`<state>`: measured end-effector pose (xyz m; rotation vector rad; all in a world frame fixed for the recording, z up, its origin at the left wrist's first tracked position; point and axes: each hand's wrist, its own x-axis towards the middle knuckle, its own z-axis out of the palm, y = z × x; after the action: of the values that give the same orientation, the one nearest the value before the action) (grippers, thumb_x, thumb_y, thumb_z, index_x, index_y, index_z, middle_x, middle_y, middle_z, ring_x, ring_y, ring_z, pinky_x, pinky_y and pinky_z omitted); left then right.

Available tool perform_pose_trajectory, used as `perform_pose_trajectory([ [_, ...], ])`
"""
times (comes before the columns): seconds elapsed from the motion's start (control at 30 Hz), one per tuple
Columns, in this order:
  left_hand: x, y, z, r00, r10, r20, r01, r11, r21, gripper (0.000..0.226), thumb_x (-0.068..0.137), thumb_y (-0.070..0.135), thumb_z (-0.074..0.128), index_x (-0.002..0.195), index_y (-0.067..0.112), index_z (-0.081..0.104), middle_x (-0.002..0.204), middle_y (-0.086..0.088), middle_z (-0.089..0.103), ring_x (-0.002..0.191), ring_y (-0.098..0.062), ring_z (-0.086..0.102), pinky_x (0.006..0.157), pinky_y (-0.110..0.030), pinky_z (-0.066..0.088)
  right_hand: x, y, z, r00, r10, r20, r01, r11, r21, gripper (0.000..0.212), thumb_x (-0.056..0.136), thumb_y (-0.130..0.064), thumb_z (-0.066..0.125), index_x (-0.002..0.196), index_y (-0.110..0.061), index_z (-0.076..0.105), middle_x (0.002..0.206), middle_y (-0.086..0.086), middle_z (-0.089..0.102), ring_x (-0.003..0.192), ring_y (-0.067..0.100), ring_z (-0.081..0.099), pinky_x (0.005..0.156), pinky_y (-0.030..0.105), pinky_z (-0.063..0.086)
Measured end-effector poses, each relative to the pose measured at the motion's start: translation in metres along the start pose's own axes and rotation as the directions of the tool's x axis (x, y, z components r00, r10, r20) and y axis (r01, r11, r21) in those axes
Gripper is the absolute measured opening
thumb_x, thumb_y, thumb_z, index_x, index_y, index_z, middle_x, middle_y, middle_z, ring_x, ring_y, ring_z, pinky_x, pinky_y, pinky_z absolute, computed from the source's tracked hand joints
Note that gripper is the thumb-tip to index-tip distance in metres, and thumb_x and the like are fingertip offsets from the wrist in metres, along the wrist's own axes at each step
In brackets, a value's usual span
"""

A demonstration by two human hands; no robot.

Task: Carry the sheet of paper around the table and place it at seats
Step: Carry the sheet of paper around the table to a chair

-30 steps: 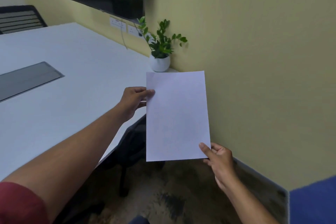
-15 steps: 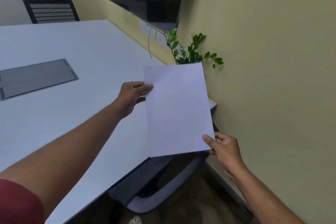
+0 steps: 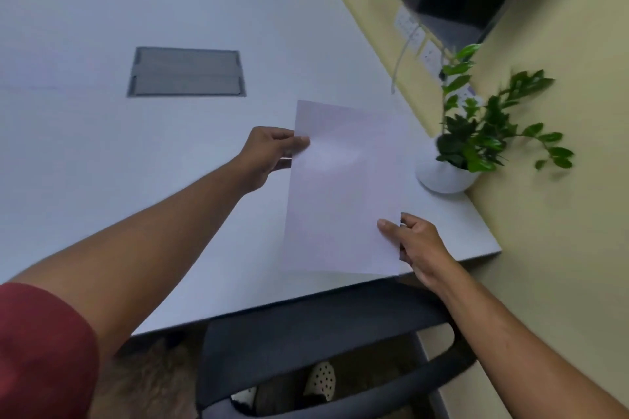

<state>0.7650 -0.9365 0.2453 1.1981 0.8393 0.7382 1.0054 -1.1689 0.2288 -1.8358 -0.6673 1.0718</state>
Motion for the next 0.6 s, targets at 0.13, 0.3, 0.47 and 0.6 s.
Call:
perform_pose_trajectory([
  [0.13,0.003,-0.007,-0.017,0.992,-0.022,-0.124,0.023,1.000,0.008,0.009,0.097,0.013,0.081,0.098,0.005,0.082,0.105,-0.013,0.083,0.092,-0.025,0.081,0.080,-0.032,0.064,0.058,-0.016,0.006,0.995,-0.011,0.101,0.017,0.998,-0.057,0.018,0.096,-0.020,0.080,0.111,-0.010,0.078,0.112,0.011,0.083,0.107,0.032,0.079,0.098,0.049,0.063],
  [0.3,0.001,-0.038,-0.047,0.935,-0.069,-0.349,0.090,0.995,0.045,0.009,0.098,0.017,0.081,0.101,0.009,0.081,0.091,-0.003,0.082,0.080,-0.018,0.078,0.074,-0.030,0.064,0.123,-0.013,0.033,0.946,0.050,0.319,-0.004,0.990,-0.142,0.019,0.098,-0.015,0.077,0.116,-0.007,0.075,0.107,0.007,0.084,0.094,0.021,0.082,0.081,0.034,0.065],
  [0.47,-0.005,-0.080,-0.070,0.911,-0.160,-0.381,0.204,0.976,0.080,0.013,0.102,0.007,0.071,0.111,0.010,0.080,0.097,0.000,0.083,0.085,-0.015,0.080,0.076,-0.028,0.064,0.157,0.020,0.056,0.887,0.146,0.438,-0.042,0.970,-0.239,0.018,0.099,-0.014,0.076,0.117,-0.008,0.075,0.115,0.008,0.082,0.105,0.025,0.080,0.091,0.038,0.064],
  [0.6,0.013,-0.107,-0.090,0.913,-0.204,-0.353,0.263,0.956,0.128,0.031,0.096,-0.007,0.069,0.124,0.005,0.078,0.116,-0.011,0.081,0.098,-0.019,0.080,0.088,-0.036,0.067,0.188,0.037,0.077,0.884,0.201,0.422,-0.077,0.953,-0.292,0.020,0.097,-0.010,0.078,0.116,-0.008,0.074,0.118,0.010,0.080,0.103,0.023,0.079,0.087,0.036,0.066],
])
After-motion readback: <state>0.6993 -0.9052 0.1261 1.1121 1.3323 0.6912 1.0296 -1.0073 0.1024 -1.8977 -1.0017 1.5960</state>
